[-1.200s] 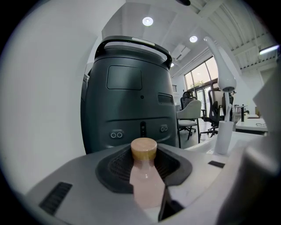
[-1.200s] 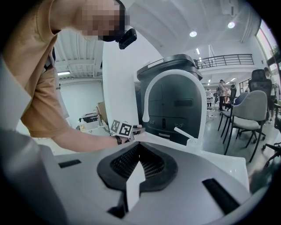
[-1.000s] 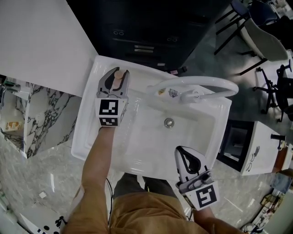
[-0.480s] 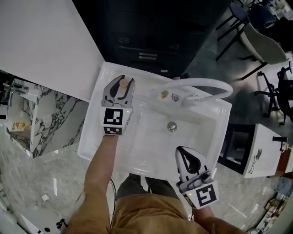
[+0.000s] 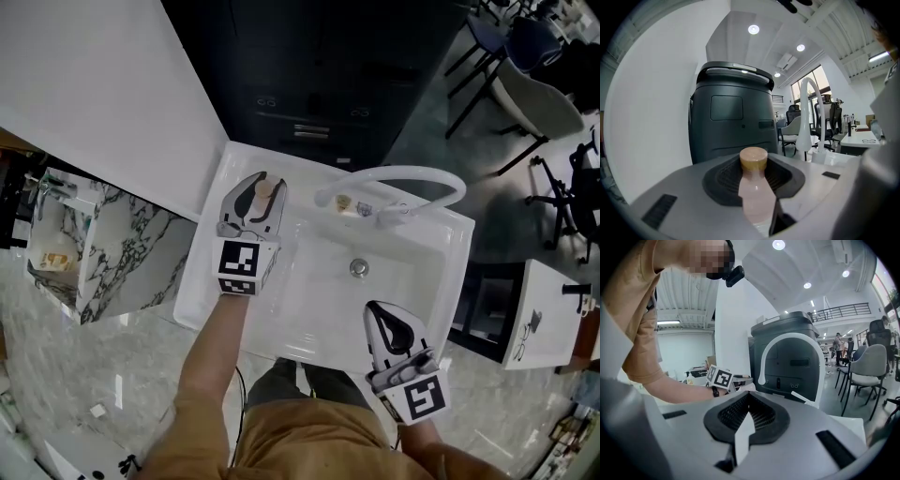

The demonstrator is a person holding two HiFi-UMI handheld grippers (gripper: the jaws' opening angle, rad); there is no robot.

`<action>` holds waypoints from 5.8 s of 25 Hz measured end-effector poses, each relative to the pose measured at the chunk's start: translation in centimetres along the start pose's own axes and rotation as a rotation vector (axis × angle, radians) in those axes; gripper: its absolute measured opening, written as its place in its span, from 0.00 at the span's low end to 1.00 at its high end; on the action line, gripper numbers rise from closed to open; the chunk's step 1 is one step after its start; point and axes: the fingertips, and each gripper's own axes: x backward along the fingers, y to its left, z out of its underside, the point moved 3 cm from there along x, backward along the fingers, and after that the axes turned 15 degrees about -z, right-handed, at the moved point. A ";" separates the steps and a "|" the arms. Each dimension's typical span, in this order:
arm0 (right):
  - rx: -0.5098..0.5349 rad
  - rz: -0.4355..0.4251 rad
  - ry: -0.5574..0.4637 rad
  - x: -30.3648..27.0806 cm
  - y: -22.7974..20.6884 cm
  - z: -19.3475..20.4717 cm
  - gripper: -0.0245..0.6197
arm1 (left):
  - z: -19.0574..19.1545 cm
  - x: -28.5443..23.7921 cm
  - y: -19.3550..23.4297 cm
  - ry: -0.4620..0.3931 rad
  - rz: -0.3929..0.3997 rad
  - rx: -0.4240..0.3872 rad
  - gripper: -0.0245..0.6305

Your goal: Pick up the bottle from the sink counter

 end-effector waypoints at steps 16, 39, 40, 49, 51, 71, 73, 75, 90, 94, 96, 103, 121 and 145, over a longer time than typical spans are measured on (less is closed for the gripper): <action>0.043 0.010 -0.040 1.3 1.2 -1.8 0.04 | -5.4 6.1 0.0 -0.034 0.039 -0.013 0.23; 0.101 0.062 -0.090 5.1 2.3 -4.1 0.04 | -11.6 16.9 1.5 -0.078 0.027 0.000 0.23; 0.103 0.060 -0.091 5.1 2.5 -4.1 0.04 | -11.7 17.2 1.6 -0.080 0.026 0.003 0.23; 0.124 0.076 -0.107 5.3 2.4 -5.2 0.04 | -13.9 20.2 3.1 -0.107 0.004 0.027 0.23; 0.132 0.078 -0.112 5.3 2.3 -5.5 0.04 | -14.4 20.7 3.3 -0.105 0.002 0.026 0.23; 0.178 0.169 -0.140 7.7 0.7 -8.1 0.04 | -17.1 26.0 3.9 -0.134 0.008 0.067 0.23; 0.179 0.178 -0.142 8.1 0.6 -8.2 0.04 | -17.2 26.5 3.9 -0.134 0.009 0.066 0.23; 0.175 0.192 -0.142 8.5 0.4 -8.2 0.04 | -17.1 27.0 3.9 -0.133 0.010 0.059 0.23; 0.172 0.230 -0.125 10.5 -0.1 -8.5 0.04 | -18.3 29.7 5.8 -0.144 -0.032 0.087 0.23; 0.177 0.225 -0.134 10.4 -0.1 -9.0 0.04 | -18.9 30.0 5.9 -0.152 -0.033 0.087 0.23; 0.180 0.221 -0.138 10.2 0.0 -9.2 0.04 | -18.9 30.1 5.8 -0.154 -0.036 0.085 0.23; 0.184 0.213 -0.129 10.1 -0.1 -9.1 0.04 | -18.7 30.9 5.7 -0.157 -0.038 0.111 0.23; 0.213 0.210 -0.135 9.4 0.1 -9.4 0.04 | -17.9 31.5 6.0 -0.162 -0.055 0.126 0.23; 0.219 0.206 -0.130 9.2 1.1 -9.4 0.04 | -17.7 31.8 6.4 -0.151 -0.045 0.126 0.23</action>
